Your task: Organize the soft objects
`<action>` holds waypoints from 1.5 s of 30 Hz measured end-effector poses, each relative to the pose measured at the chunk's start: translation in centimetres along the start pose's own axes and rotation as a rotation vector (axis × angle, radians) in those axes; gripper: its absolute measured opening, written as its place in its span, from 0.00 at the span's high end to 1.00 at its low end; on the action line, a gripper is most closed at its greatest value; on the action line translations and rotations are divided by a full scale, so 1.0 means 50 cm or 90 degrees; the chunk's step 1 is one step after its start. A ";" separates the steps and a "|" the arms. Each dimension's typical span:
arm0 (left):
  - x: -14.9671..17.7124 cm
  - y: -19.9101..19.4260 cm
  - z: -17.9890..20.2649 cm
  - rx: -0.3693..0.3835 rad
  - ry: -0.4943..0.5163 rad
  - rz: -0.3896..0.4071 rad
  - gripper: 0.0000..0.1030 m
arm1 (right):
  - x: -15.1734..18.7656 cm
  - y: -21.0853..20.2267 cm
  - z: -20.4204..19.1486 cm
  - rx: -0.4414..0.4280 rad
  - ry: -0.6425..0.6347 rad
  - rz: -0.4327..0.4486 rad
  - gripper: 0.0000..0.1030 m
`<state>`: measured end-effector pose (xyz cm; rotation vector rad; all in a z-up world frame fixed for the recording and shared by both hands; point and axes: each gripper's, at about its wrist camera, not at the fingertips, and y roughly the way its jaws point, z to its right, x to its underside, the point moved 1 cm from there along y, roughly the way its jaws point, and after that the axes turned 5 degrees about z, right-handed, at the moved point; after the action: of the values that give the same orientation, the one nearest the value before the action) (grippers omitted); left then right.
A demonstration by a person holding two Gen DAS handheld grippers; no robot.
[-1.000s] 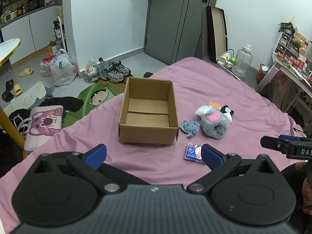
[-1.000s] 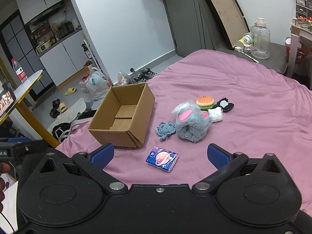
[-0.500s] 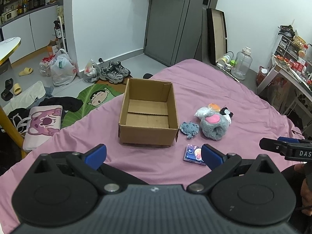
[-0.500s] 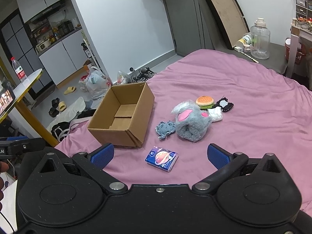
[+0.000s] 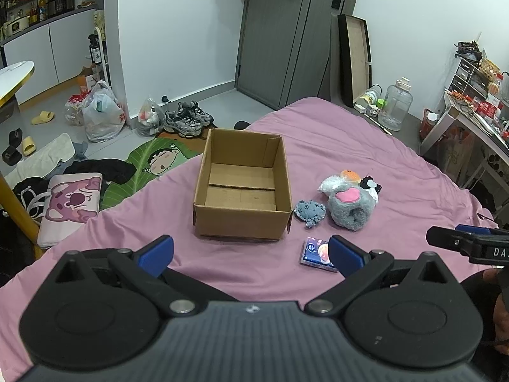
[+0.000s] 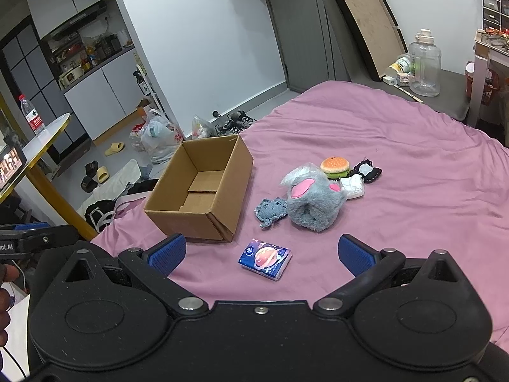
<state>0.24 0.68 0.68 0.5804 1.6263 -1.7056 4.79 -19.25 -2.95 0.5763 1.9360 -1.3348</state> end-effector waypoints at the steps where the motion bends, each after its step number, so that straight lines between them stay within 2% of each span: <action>1: 0.000 0.001 0.001 0.000 0.000 -0.001 0.01 | 0.000 0.000 -0.001 0.000 -0.001 0.000 0.00; 22: 0.007 0.076 0.029 0.018 -0.008 -0.022 0.01 | -0.007 0.013 0.001 -0.005 0.020 -0.007 0.00; 34: 0.009 0.151 0.054 0.049 -0.054 -0.048 0.03 | -0.042 0.082 0.038 -0.033 0.064 -0.063 0.00; 45: 0.003 0.224 0.093 0.064 -0.067 -0.062 0.06 | -0.068 0.145 0.073 0.003 0.076 -0.092 0.00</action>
<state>9.14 -3.56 -6.42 0.4568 1.5235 -1.8648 13.15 -19.85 -5.64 0.5379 2.1066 -1.4219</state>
